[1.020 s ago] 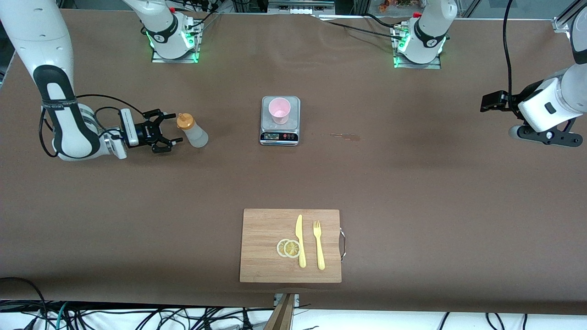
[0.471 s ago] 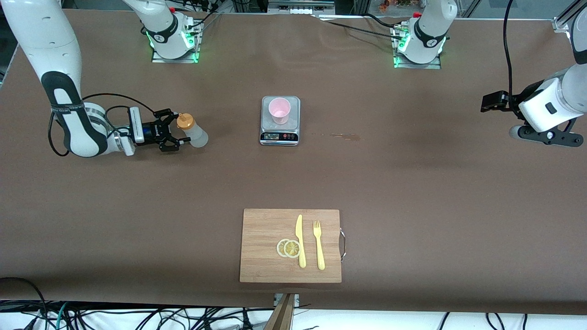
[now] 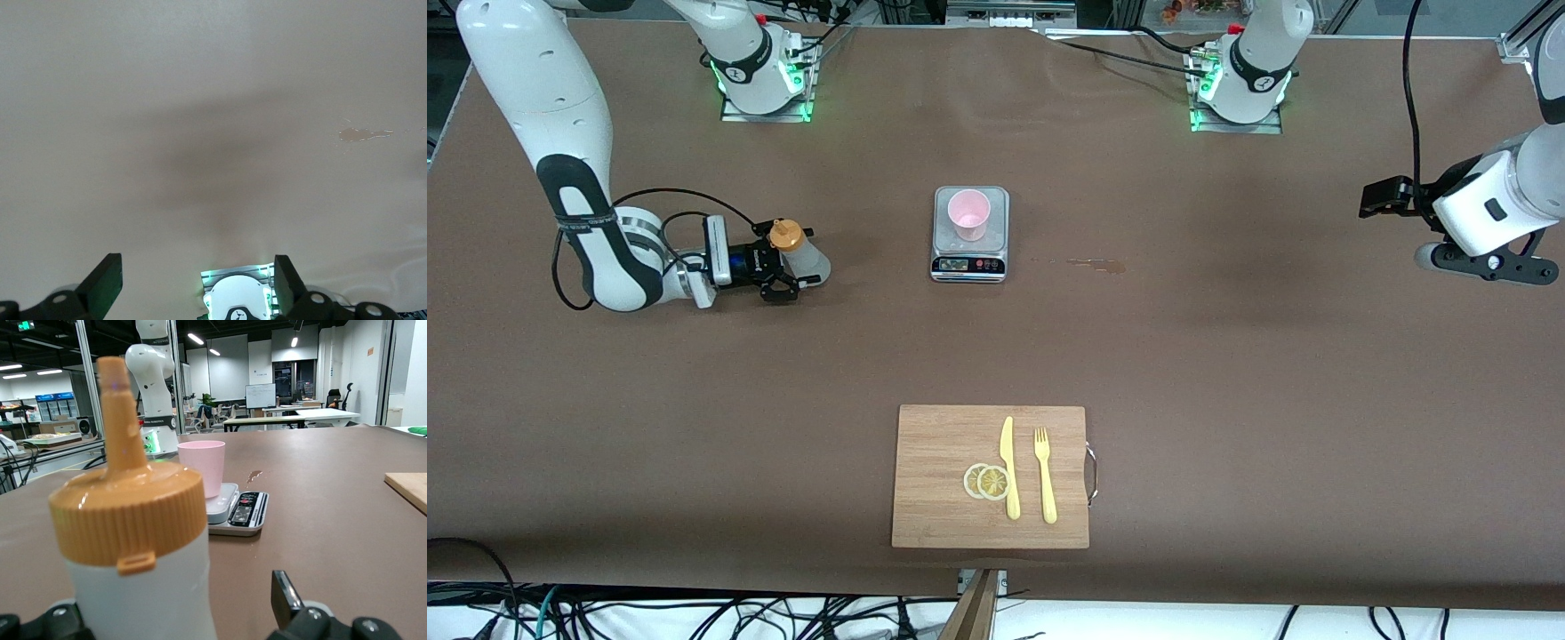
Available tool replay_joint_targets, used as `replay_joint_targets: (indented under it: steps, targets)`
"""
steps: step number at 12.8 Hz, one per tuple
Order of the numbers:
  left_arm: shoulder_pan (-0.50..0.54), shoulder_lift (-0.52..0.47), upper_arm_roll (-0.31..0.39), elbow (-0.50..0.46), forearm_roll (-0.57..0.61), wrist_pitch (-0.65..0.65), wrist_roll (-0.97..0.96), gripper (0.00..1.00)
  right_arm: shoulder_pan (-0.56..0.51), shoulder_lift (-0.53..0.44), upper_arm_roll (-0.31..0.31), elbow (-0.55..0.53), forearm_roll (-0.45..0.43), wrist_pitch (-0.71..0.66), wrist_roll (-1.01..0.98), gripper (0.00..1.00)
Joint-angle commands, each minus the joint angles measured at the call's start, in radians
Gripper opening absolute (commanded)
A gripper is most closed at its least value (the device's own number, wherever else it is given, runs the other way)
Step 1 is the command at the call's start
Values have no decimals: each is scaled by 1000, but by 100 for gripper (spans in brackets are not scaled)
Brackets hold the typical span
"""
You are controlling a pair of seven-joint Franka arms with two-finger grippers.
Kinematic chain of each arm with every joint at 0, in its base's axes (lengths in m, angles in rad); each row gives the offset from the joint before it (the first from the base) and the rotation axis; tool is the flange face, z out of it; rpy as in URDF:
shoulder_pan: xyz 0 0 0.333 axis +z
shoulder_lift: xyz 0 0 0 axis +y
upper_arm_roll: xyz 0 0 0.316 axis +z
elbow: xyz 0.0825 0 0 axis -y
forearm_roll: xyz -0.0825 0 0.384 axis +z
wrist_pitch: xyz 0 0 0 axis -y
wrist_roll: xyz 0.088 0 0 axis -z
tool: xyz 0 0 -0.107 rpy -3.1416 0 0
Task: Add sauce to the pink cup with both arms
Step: 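Lift the sauce bottle with the right gripper and carry it over the cup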
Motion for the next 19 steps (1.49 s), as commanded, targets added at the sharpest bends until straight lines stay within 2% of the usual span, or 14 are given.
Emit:
replay_joint_targets:
  steps: [1,2,3,4,6,9,11,12,15,19]
  targets:
    - [-2,8,-1,20,27,-4,23,100,4,2,0,-13,25,12,-99,98]
    - [-1,8,-1,20,27,-4,23,100,4,4,0,-12,25,12,-98,71]
    - [-2,8,-1,20,27,-4,23,100,4,2,0,-9,25,12,-96,38]
    - [-2,8,-1,20,27,-4,23,100,6,2,0,-7,28,12,-93,20]
    - [-2,8,-1,20,27,-4,23,100,18,1,0,-4,57,13,-95,3]
    - [-1,8,-1,20,27,-4,23,100,61,-68,-1,1,71,71,0,0]
    - [-1,8,-1,20,27,-4,23,100,102,-166,-4,-2,54,148,129,0]
    - [-1,8,-1,20,27,-4,23,100,137,-221,-7,-6,18,198,214,0]
    - [-1,8,-1,20,27,-4,23,100,233,-375,-10,-10,-163,363,518,0]
    - [-1,8,-1,20,26,-4,23,100,395,-516,-12,-39,-450,470,981,0]
